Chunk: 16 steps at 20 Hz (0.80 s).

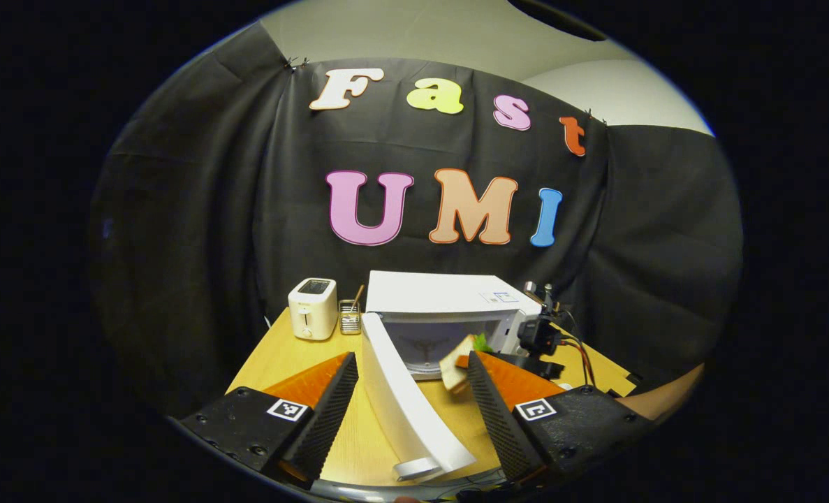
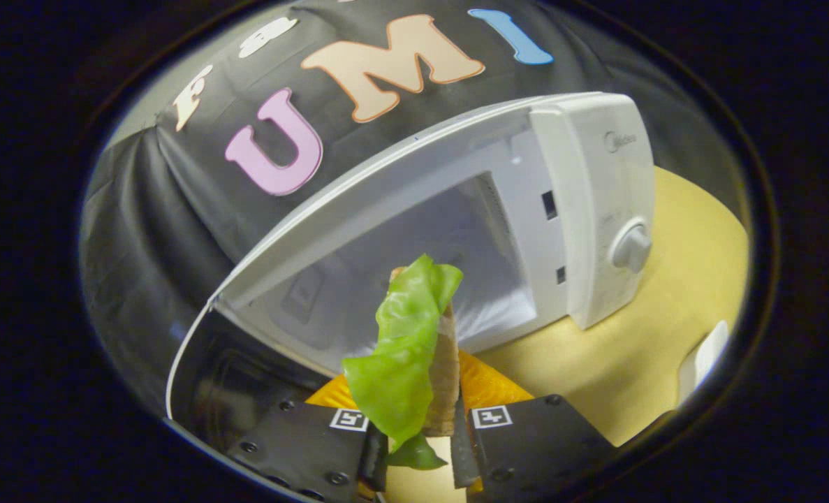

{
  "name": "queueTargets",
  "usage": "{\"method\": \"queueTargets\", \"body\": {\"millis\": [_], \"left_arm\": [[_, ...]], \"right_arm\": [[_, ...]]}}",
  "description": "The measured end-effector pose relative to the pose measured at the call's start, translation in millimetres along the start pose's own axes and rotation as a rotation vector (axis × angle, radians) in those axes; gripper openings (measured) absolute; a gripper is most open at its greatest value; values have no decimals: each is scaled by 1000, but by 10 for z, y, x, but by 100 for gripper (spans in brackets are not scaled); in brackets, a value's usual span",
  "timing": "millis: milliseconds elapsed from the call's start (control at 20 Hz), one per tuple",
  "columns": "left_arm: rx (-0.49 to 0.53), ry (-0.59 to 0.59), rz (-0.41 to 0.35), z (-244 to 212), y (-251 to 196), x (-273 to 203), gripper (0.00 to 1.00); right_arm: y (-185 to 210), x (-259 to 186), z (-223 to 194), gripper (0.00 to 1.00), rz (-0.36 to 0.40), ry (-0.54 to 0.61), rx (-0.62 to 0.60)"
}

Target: Open the microwave oven with the left hand, put the food in, and close the microwave oven.

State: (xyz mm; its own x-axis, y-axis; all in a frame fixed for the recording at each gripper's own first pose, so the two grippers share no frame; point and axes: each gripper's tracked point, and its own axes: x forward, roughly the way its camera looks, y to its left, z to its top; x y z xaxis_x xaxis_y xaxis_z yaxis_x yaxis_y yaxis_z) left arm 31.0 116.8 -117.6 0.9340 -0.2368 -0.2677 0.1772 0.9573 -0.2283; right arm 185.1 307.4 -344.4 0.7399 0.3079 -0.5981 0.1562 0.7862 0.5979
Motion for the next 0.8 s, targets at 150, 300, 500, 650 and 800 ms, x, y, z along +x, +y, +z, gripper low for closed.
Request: {"method": "queueTargets", "body": {"millis": [150,300,500,650,800], "left_arm": [[-12,21,15,-58,83,-50,92],[-19,49,31,-125,156,-99,93],[-20,69,65,-147,263,-127,93],[-22,86,75,-185,292,-136,93],[-2,89,99,-172,386,-158,92]], "right_arm": [[192,227,20,45,11,-43,67],[360,440,59,31,28,-88,123],[463,730,108,31,34,-128,215],[450,882,174,31,15,-166,258],[347,1022,191,39,-22,-174,288]]}}
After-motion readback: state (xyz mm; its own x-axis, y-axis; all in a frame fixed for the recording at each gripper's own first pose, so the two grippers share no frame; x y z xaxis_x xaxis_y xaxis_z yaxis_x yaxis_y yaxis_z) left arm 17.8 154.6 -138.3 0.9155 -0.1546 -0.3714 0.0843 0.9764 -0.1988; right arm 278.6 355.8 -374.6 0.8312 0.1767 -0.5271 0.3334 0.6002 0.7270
